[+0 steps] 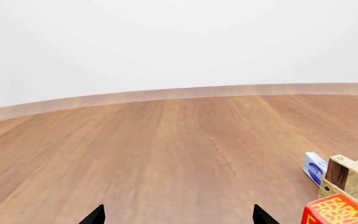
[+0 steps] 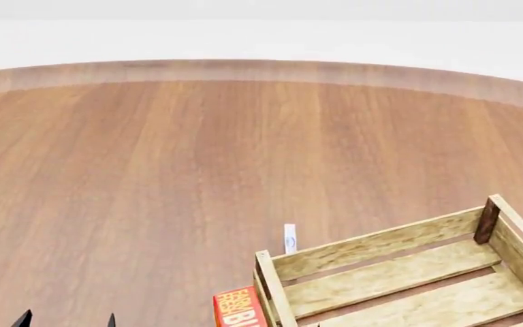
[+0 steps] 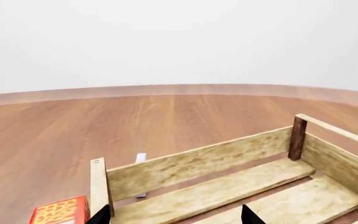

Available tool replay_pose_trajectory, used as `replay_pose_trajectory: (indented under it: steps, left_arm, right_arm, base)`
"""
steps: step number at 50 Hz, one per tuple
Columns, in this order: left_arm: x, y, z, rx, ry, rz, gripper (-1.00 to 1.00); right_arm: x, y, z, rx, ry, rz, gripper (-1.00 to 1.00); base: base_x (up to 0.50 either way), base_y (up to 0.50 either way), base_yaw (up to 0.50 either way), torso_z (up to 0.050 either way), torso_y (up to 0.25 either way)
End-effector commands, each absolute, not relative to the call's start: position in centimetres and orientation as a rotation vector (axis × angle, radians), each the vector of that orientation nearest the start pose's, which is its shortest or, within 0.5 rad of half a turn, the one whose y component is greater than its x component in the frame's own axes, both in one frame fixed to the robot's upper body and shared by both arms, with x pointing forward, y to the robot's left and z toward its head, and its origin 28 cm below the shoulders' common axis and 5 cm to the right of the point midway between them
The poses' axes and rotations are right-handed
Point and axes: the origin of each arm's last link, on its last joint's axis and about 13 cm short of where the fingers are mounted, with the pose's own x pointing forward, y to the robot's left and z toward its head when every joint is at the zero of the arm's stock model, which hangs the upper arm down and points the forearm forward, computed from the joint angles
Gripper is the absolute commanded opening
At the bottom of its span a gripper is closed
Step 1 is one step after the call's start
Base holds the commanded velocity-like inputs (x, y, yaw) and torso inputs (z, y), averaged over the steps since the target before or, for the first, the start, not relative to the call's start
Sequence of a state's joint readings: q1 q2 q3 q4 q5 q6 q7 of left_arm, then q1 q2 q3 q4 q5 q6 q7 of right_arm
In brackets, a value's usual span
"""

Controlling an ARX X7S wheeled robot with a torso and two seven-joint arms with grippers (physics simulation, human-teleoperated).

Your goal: Pick up the tomato sauce, and put it in the wooden tray.

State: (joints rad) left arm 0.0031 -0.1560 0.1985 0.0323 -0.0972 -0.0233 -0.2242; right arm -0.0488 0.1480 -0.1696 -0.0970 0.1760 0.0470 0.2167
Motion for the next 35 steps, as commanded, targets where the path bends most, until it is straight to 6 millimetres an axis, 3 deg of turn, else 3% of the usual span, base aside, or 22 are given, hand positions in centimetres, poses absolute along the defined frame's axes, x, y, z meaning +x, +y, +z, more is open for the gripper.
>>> replay_pose_trajectory:
  steps: [1,7,19,28,35]
  left_arm:
    - [20.7,20.3,1.4,0.032,-0.005,0.023,1.00]
    - [20.7,20.3,1.5,0.029,-0.005,0.023,1.00]
    - [20.5,20.3,1.6,0.029,-0.006,0.030,1.00]
    - [20.5,20.4,1.6,0.028,-0.008,0.034,1.00]
    - [20.6,20.4,1.6,0.027,-0.009,0.034,1.00]
  right_arm:
    - [16.1,-8.8,3.0,0.054,-0.024,-0.028,1.00]
    - [11.6,-9.0,2.8,0.022,-0.069,-0.001,1.00]
    - [5.5,-10.0,1.3,0.079,-0.079,-0.045,1.00]
    - [3.0,-10.2,-0.2,0.074,-0.045,-0.049,1.00]
    - [1.2,-10.3,0.1,0.074,-0.068,-0.040,1.00]
  base:
    - [0.00,0.00,0.00,0.000,0.000]
    - [0.00,0.00,0.00,0.000,0.000]
    - [0.00,0.00,0.00,0.000,0.000]
    - [0.00,0.00,0.00,0.000,0.000]
    - [0.00,0.00,0.00,0.000,0.000]
